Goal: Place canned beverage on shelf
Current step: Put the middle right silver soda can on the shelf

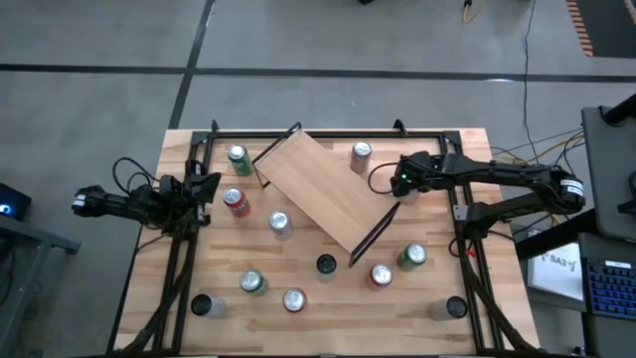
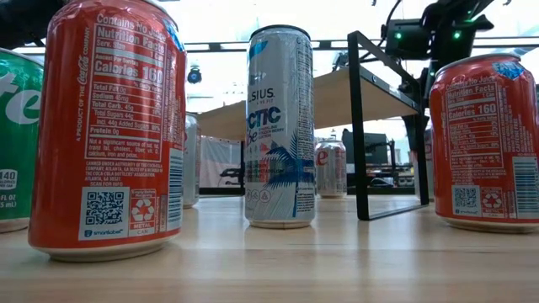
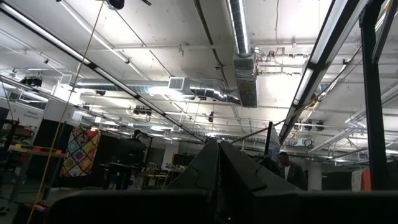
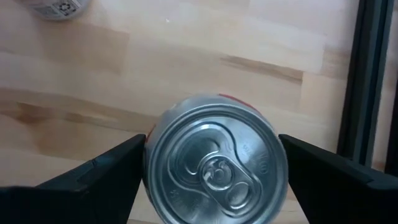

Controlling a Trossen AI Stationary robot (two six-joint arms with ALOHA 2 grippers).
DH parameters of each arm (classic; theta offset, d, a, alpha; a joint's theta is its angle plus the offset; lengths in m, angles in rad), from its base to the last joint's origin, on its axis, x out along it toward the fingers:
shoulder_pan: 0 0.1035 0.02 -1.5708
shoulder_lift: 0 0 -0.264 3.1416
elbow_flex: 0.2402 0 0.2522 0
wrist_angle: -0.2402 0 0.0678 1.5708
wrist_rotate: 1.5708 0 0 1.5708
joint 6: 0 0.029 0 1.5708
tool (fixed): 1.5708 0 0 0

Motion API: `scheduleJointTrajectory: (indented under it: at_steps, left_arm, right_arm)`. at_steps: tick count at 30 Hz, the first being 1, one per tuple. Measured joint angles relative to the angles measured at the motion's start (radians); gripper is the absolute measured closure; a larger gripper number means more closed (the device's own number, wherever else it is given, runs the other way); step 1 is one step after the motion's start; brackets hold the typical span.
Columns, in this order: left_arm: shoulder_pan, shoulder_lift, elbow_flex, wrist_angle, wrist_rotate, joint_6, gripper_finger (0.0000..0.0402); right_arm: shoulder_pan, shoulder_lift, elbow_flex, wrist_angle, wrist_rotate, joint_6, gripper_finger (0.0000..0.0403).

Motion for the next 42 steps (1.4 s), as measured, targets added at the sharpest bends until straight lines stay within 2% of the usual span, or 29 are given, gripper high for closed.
scheduleJointTrajectory:
  at_steps: [11,22,31,42]
  left_arm:
    - [0.0,0.0,0.0,0.0,0.0,0.007,0.0401]
    - [0.0,0.0,0.0,0.0,0.0,0.007,0.0401]
    - [0.0,0.0,0.0,0.001,0.0,0.007,0.0401]
    - [0.0,0.0,0.0,0.002,0.0,0.007,0.0401]
  right_arm:
    - [0.0,0.0,-0.021,0.024,0.0,0.0,0.011]
    - [0.0,-0.001,-0.004,0.014,0.002,-0.048,0.011]
    - [0.0,-0.001,0.119,-0.016,0.034,-0.121,0.011]
    - [0.003,-0.002,0.369,-0.162,0.079,-0.215,0.0111]
